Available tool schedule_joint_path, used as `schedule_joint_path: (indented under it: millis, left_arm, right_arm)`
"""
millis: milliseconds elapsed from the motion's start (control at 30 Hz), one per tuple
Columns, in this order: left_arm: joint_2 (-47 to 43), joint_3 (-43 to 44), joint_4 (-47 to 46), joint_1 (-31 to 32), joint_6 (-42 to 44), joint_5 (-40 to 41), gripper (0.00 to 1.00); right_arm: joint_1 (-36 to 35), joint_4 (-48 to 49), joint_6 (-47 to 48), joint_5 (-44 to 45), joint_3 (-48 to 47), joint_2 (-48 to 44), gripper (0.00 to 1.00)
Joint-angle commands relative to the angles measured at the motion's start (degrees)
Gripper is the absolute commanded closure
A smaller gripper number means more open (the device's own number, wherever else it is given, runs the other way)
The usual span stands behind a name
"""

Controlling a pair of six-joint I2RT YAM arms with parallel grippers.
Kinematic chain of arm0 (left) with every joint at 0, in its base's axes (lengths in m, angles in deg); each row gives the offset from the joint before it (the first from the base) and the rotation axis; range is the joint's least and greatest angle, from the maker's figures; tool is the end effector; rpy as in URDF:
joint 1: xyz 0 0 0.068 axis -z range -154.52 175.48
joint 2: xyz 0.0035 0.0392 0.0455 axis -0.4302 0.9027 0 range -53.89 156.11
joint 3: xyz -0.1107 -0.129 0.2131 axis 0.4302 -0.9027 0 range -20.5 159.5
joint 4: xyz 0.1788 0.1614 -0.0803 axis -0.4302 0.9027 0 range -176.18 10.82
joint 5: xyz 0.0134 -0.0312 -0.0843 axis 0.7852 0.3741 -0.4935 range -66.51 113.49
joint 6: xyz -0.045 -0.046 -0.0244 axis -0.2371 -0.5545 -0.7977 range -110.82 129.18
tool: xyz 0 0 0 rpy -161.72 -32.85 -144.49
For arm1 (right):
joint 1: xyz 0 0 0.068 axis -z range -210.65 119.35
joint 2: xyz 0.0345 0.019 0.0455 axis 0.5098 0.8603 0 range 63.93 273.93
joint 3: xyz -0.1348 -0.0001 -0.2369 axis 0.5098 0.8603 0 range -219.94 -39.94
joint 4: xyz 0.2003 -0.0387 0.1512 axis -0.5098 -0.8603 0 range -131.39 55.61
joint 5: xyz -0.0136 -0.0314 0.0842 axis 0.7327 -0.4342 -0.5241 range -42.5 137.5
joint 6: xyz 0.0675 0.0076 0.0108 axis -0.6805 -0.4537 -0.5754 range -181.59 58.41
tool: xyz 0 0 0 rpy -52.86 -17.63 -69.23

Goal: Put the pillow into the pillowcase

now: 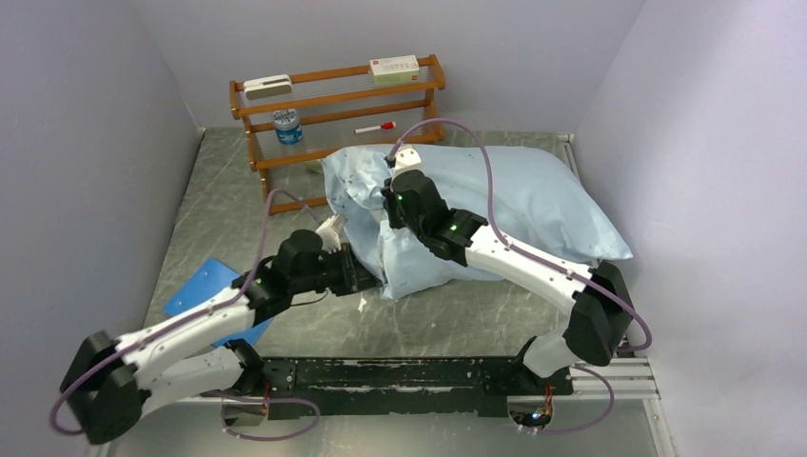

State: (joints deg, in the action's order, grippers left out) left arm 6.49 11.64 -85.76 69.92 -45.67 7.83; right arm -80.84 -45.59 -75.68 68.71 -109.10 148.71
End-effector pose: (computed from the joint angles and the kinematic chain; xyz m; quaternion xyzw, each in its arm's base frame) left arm 0.1599 -0.1779 0.2223 -0.0081 0.8549 -0.4610 0.2380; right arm 0.2412 0.2579 0.3134 -0.1677 0.8259 0.1412 0.5194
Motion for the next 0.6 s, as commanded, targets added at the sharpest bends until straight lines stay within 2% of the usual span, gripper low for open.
schedule_joint_path:
  millis: [0, 67, 233, 267, 367, 467, 567]
  left_arm:
    - [-9.61, -3.53, 13.35, 2.17, -0.68, 1.61, 0.9]
    - [-14.19, -4.84, 17.95, 2.59, -1.52, 2.87, 0.95]
    - [-22.32, -6.44, 27.73, 2.66, -3.73, 7.29, 0.95]
    - [-22.66, -6.04, 29.25, 2.66, -4.08, 8.44, 0.91]
    - [-22.88, -3.94, 28.15, 2.66, -3.12, 11.61, 0.64]
    - [-23.11, -4.14, 14.99, 2.65, 4.1, 10.72, 0.42]
    - [-20.89, -6.42, -1.69, 2.63, 13.61, 6.84, 0.33]
  right_arm:
    - [0.27, 7.33, -0.5, 0.32, -0.56, 0.24, 1.0]
    - [0.29, 7.31, -0.47, 0.17, -0.77, 0.28, 1.0]
    - [0.35, 6.95, -0.88, 0.32, -1.01, 0.52, 1.0]
    - [0.29, 7.04, -1.1, 0.18, -0.91, 0.41, 1.0]
    - [0.27, 7.25, -1.54, -0.3, -0.63, -0.31, 1.0]
    - [0.32, 6.84, -1.85, -0.51, -0.54, -0.85, 1.0]
    - [0.23, 6.89, -2.21, -1.3, -0.06, -1.65, 1.0]
